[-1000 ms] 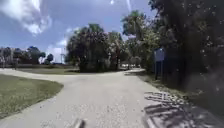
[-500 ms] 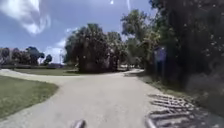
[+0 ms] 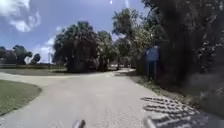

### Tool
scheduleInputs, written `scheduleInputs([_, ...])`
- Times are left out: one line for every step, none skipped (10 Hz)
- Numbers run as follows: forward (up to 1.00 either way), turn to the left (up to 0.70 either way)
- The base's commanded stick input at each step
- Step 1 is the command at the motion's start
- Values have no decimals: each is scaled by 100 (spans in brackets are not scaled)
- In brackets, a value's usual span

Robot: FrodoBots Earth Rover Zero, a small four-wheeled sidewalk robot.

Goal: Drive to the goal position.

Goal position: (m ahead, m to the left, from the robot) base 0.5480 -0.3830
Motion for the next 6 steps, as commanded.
scheduleInputs([50, 0])
scheduleInputs([50, 0])
scheduleInputs([50, 0])
scheduleInputs([50, 0])
scheduleInputs([50, 0])
scheduleInputs([50, 0])
